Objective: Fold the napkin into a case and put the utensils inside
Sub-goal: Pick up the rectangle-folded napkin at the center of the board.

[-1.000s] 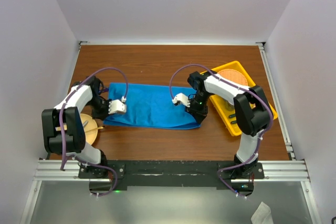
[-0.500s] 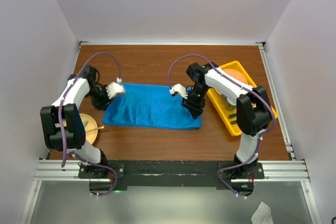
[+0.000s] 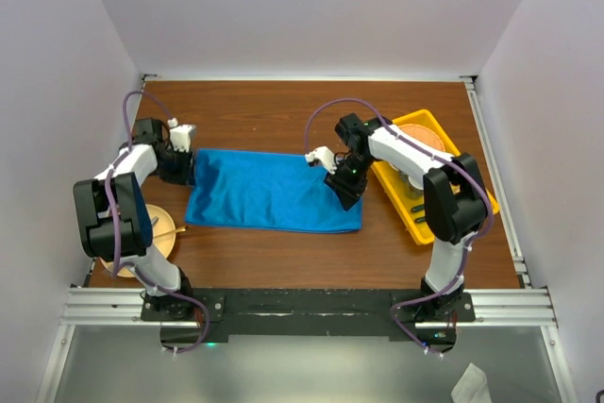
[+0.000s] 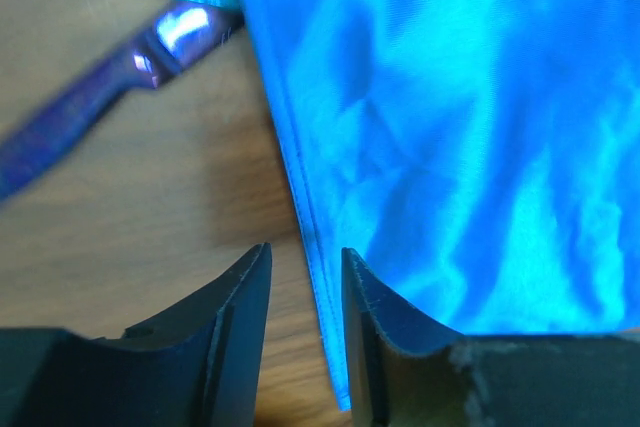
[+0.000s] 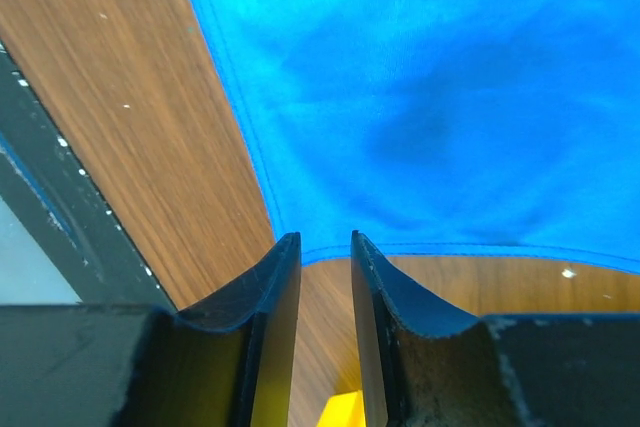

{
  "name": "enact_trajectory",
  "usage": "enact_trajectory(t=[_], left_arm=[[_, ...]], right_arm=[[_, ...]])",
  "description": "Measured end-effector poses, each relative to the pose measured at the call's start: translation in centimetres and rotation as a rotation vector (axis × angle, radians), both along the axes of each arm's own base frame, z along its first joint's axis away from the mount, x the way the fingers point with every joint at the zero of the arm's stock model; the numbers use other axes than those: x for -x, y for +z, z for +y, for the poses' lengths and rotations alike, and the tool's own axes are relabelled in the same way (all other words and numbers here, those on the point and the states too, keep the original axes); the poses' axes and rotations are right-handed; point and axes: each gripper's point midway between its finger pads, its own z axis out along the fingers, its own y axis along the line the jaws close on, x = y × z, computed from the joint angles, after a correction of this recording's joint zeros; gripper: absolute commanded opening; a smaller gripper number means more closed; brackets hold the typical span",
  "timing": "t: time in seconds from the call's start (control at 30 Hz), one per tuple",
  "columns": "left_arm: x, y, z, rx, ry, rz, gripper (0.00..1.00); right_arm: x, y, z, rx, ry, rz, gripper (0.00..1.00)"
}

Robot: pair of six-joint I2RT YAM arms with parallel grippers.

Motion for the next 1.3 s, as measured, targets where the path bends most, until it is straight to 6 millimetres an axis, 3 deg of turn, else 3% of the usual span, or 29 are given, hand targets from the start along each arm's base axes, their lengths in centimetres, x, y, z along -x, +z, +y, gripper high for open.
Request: enact_trajectory(t=[0.27, 0.47, 0.73, 0.97, 1.07, 1.2, 1.3], left_arm=[[0.8, -2.1, 0.1, 0.006, 0.114, 0.035, 0.37], [0.5, -2.4, -0.4, -0.004, 0.101, 0.020, 0.38], [0.0, -2.5, -0.7, -0.042, 0.101, 0.002, 0.29], [-0.4, -2.6, -1.0, -0.091, 0.088, -0.009, 0.28], [-0.4, -2.7, -1.2, -0.114, 0.079, -0.010, 0.21], [-0.7, -2.7, -1.6, -0.129, 0.063, -0.016, 0.01], [-0.8, -2.7, -1.8, -0.135, 0.051, -0.012, 0.00]], right_arm=[[0.5, -2.3, -1.1, 0.060, -0.019, 0.017, 0.29], [0.4, -2.7, -1.3, 0.072, -0.027, 0.011, 0.29], [0.4, -3.1, -1.5, 0.086, -0.031, 0.007, 0.29], [0.3, -3.7, -1.6, 0.096, -0.043, 0.013, 0.28], [0.3, -3.8, -1.6, 0.098, -0.054, 0.012, 0.28], [0.3, -4.2, -1.8, 0.115, -0.064, 0.010, 0.27], [0.2, -4.6, -1.9, 0.122, -0.071, 0.015, 0.27]])
